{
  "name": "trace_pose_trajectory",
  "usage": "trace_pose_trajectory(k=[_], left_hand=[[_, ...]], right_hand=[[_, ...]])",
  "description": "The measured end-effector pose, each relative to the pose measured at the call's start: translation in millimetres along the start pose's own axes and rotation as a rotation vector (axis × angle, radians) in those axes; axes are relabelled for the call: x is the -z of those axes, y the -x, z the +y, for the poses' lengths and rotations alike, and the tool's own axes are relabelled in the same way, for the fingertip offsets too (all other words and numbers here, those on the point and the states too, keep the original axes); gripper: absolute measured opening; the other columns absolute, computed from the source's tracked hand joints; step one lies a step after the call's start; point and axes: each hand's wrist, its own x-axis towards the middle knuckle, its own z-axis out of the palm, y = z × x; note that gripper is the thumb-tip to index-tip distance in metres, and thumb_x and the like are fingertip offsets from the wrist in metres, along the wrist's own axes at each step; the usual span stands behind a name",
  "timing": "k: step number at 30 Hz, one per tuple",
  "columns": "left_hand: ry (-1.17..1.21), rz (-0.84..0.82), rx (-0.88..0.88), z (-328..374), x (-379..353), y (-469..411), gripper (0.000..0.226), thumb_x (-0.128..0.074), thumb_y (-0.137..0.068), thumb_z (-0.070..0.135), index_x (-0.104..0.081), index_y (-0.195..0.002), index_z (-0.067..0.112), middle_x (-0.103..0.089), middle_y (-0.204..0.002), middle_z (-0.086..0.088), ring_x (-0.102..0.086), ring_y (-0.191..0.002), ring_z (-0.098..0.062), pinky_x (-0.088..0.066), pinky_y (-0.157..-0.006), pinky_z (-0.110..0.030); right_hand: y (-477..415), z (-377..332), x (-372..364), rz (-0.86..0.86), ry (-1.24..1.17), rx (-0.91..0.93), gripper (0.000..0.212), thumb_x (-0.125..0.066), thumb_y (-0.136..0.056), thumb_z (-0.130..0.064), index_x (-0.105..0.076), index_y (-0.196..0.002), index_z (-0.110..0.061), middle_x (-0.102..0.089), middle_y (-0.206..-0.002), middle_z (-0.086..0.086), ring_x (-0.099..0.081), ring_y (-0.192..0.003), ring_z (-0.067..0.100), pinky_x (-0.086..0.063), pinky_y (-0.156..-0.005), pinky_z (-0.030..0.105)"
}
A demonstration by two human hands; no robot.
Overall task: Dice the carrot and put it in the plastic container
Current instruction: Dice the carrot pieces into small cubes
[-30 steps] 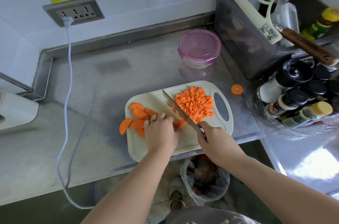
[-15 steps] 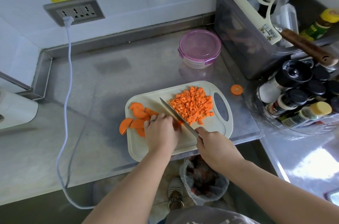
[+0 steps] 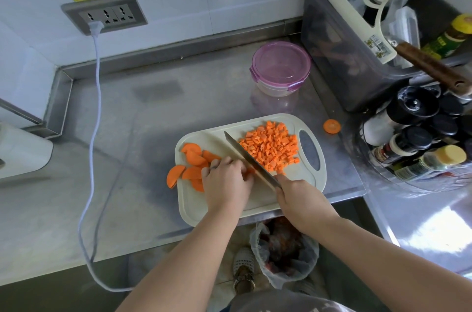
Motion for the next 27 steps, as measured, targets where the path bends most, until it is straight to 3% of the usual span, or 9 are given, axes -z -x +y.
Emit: trace_pose_trajectory(k=[6,13,17,27], left_hand=[[-0.008,0.011,-0.003,-3,-1,0,0.03,-0.06,-0.083,0.053,-0.072,-0.095,0.028,-0.063,-0.097,0.008,-0.054,-0.097,-0.021,-0.03,-0.079,-0.034],[-0.053,0.028,-0.015,-9,3,4,0.026,-0.064,-0.08,0.05,-0.073,-0.089,0.027,-0.063,-0.092,0.008,-0.055,-0.091,-0.022,-0.022,-0.072,-0.033],[-0.058,0.028,-0.034,-6,2,5,0.027,-0.066,-0.078,0.048,-0.073,-0.084,0.023,-0.064,-0.088,0.005,-0.056,-0.088,-0.025,-0.026,-0.071,-0.034],[-0.07,-0.04,-0.027,-4,4,2,0.027,-0.055,-0.085,0.043,-0.07,-0.098,0.024,-0.062,-0.103,0.007,-0.052,-0.102,-0.021,-0.029,-0.079,-0.034]], right_hand=[[7,1,3,0.07,-0.067,0.016,0.031,-0.03,-0.103,-0.025,-0.044,-0.129,-0.019,-0.056,-0.075,0.003,-0.061,-0.071,0.026,-0.053,-0.065,0.041],[11,-3,-2,0.042,-0.044,0.037,0.031,-0.029,-0.103,-0.025,-0.047,-0.128,-0.02,-0.062,-0.084,0.005,-0.063,-0.075,0.026,-0.055,-0.071,0.043],[11,-3,-3,0.05,-0.017,0.038,0.03,-0.03,-0.103,-0.026,-0.046,-0.128,-0.02,-0.063,-0.086,0.005,-0.063,-0.076,0.026,-0.056,-0.071,0.043],[7,-2,-4,0.053,0.024,0.035,0.028,-0.031,-0.102,-0.025,-0.046,-0.126,-0.02,-0.063,-0.087,0.005,-0.064,-0.077,0.026,-0.056,-0.071,0.043]])
